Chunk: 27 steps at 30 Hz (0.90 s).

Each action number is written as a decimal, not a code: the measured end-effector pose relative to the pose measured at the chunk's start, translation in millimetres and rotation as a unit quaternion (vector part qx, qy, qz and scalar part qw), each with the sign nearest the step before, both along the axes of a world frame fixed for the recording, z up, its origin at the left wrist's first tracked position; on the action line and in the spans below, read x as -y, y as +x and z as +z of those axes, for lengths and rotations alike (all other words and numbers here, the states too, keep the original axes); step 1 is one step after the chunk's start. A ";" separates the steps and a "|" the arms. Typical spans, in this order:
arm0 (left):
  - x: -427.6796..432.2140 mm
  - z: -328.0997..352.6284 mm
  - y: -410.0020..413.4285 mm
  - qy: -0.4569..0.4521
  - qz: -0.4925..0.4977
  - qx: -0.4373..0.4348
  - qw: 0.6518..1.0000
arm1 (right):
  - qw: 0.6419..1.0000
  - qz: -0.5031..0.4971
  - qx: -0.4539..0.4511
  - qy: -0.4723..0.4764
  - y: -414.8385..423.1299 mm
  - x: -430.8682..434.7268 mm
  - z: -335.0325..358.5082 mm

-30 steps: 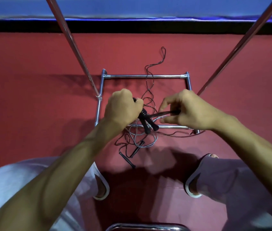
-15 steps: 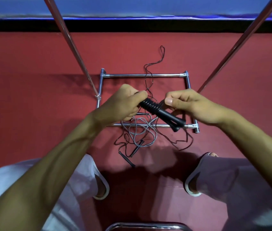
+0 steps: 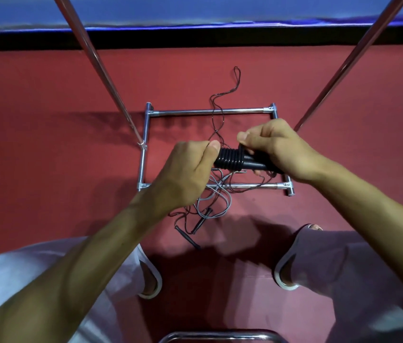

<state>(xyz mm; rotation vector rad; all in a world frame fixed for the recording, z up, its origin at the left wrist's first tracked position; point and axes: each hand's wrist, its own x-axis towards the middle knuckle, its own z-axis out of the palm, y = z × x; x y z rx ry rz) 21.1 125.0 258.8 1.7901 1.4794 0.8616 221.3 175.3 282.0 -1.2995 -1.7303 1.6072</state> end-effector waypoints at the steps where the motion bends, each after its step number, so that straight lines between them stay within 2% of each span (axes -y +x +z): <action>1: 0.8 0.6 1.5 0.009 -0.003 0.003 1.000 | 0.999 0.002 0.033 0.034 2.2 -0.5 3.6; 5: 5.2 5.2 4.5 0.066 0.006 -0.009 0.998 | 0.977 0.017 0.131 0.169 4.8 1.4 7.8; 9: 4.3 4.9 6.0 0.086 0.001 -0.019 0.996 | 0.963 0.018 0.162 0.214 4.7 3.7 5.9; 14: 1.6 9.6 4.3 0.040 -0.013 0.004 0.999 | 0.945 0.044 0.184 0.265 2.4 5.7 13.4; 18: 0.5 21.8 3.9 -0.065 -0.002 0.045 0.997 | 0.918 0.086 0.221 0.318 -3.1 7.7 18.4; 22: 6.4 22.3 1.2 -0.049 -0.133 -0.047 0.989 | 0.888 0.141 0.253 0.358 -13.8 15.4 15.3; 27: 11.2 25.9 6.7 -0.052 -0.141 -0.166 0.975 | 0.902 0.136 0.221 0.345 -14.8 19.8 8.9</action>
